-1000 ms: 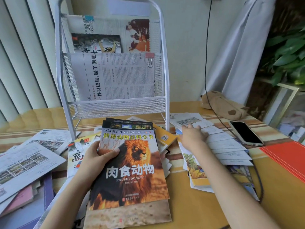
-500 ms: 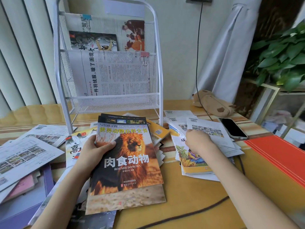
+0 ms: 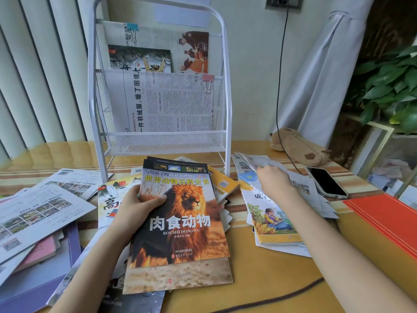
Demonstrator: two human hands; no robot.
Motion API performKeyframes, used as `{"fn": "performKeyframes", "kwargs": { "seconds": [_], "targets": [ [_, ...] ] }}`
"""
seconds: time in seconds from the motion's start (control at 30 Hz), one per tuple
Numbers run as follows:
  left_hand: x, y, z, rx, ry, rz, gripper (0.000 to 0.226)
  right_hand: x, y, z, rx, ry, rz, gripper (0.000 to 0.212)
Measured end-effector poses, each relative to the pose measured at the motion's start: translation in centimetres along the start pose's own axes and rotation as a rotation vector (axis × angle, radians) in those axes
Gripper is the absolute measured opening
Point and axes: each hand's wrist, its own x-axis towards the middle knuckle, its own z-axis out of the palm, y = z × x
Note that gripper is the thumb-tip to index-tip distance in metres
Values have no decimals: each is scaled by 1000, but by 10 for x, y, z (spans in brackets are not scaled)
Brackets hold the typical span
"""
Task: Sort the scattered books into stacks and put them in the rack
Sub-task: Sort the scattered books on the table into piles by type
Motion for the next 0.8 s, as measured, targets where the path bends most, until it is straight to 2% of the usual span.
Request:
{"fn": "performKeyframes", "kwargs": {
  "seconds": [0.1, 0.17, 0.33, 0.47, 0.6, 0.7, 0.8],
  "targets": [
    [-2, 2, 1, 11, 4, 4, 41, 2, -8, 4, -6, -46, 97, 40],
    [-3, 4, 0, 7, 5, 6, 41, 0, -11, 5, 5, -35, 151, 37],
    [-13, 19, 6, -52, -30, 5, 32, -18, 9, -3, 118, 97, 231, 32],
    [-28, 32, 33, -252, -185, -82, 22, -43, 33, -7, 239, 259, 275, 27],
    [-32, 45, 86, -397, -358, -155, 21, -64, 58, -26, 414, 431, 282, 10],
    [-22, 47, 135, -287, -395, -157, 38, -79, 80, -48, 500, 528, 282, 9],
    [-13, 37, 180, -94, -339, -98, 41, -88, 92, -60, 537, 535, 249, 7]
  ]
}}
